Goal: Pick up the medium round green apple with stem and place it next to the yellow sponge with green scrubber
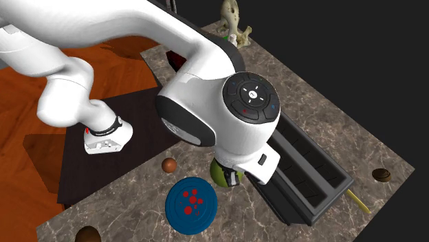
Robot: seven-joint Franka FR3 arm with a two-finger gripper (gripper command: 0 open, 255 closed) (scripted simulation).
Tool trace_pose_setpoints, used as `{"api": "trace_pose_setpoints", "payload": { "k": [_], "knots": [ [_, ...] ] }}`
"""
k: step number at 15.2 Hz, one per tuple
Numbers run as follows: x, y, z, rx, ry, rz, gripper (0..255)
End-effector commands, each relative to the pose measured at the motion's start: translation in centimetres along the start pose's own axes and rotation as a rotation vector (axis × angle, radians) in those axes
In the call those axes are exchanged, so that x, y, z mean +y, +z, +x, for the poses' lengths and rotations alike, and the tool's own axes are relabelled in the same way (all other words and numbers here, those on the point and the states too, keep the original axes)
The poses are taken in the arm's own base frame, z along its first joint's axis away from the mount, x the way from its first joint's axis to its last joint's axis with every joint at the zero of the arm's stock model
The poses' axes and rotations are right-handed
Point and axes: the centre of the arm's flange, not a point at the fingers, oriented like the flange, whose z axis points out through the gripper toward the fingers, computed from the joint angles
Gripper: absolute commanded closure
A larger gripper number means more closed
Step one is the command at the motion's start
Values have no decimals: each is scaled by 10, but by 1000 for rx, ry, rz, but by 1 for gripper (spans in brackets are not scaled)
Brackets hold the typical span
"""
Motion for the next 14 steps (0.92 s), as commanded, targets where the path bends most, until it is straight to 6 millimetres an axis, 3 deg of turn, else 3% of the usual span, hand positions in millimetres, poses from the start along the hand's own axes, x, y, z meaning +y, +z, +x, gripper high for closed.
{"api": "trace_pose_setpoints", "payload": {
  "k": [1, 14],
  "knots": [
    [0, -10, -1, 0, 0, 0, 255],
    [-3, -79, -2, 0, 0, 0, 255]
  ]
}}
